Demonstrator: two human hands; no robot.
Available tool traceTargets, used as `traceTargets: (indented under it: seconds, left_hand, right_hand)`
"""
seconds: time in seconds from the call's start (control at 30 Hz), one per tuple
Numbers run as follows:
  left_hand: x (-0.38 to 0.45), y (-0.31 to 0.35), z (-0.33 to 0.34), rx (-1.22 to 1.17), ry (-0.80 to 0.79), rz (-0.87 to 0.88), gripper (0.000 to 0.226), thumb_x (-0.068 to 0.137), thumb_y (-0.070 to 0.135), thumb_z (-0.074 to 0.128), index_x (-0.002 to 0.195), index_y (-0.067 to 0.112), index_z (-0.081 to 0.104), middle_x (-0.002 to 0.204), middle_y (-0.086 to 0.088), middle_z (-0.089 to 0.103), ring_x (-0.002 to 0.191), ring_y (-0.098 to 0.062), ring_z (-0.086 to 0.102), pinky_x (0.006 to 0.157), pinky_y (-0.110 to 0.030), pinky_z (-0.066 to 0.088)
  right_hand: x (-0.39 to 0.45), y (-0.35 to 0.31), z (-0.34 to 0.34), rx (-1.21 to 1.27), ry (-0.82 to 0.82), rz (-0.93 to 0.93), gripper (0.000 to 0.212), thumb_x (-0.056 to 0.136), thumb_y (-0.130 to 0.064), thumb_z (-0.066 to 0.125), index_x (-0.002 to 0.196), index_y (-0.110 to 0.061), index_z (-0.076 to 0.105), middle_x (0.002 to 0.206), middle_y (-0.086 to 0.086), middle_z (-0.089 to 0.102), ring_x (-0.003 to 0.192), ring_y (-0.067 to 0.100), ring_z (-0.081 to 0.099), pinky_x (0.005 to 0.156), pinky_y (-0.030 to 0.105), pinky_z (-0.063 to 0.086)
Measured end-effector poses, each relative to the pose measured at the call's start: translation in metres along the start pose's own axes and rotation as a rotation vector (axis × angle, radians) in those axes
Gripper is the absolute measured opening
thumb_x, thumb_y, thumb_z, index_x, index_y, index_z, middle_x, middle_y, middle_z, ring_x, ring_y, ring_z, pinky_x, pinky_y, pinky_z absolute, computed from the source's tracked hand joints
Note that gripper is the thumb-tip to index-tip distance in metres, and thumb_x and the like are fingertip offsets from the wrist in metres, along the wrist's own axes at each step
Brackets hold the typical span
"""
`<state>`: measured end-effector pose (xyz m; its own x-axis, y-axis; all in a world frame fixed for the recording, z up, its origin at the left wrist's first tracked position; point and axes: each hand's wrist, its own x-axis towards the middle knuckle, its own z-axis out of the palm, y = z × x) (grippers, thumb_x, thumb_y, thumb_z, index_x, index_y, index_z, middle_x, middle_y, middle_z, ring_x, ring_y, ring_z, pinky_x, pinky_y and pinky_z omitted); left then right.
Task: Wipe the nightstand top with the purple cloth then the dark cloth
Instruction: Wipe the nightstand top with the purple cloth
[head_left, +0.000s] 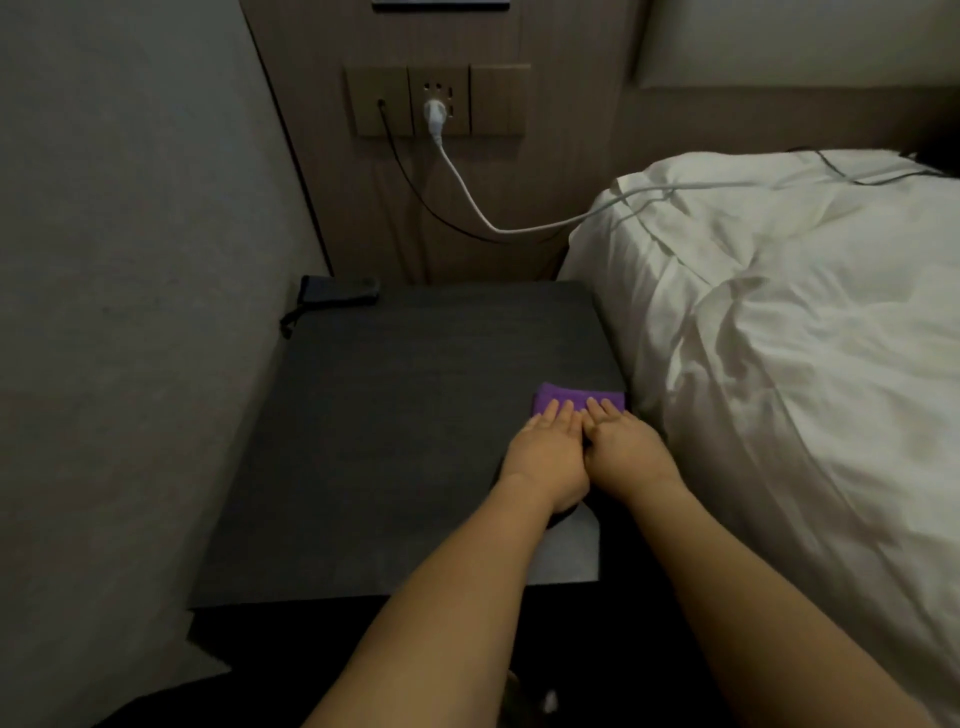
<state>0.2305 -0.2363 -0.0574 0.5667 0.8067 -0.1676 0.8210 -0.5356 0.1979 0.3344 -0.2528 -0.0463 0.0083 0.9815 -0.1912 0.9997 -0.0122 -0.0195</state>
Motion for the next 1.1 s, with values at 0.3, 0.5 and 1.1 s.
traceTargets:
  seconds: [0.3,0.5,1.1]
  left_hand:
    - [0.047,-0.003,-0.006,-0.022,0.011,0.007,0.066,0.097,0.024,0.038,0.155,0.005,0.013,0.163,-0.011,0.011,0.152,-0.023,0.008,0.122,-0.033,0.009]
    - [0.019,0.005,-0.008,-0.017,-0.040,0.024,0.066,0.097,0.023,0.036,0.155,0.006,0.010,0.164,-0.009,0.007,0.152,-0.021,0.005,0.122,-0.032,0.008]
    - [-0.142,-0.005,0.012,0.065,-0.091,-0.038,0.068,0.097,0.018,0.039,0.155,0.004,0.006,0.164,-0.011,0.003,0.152,-0.022,0.003,0.122,-0.032,0.005]
  right_hand:
    - [0.032,0.020,-0.012,0.027,0.013,0.042,0.055,0.096,-0.023,0.039,0.148,-0.013,0.029,0.158,0.007,0.024,0.146,0.017,0.025,0.117,0.029,0.022]
    - [0.005,0.011,-0.009,0.047,-0.001,0.065,0.054,0.095,-0.021,0.034,0.147,-0.011,0.030,0.158,0.008,0.025,0.146,0.018,0.025,0.117,0.028,0.022]
    - [-0.116,-0.086,0.018,0.069,-0.062,0.016,0.054,0.096,-0.017,0.032,0.149,-0.007,0.025,0.159,0.010,0.023,0.147,0.021,0.021,0.119,0.033,0.019]
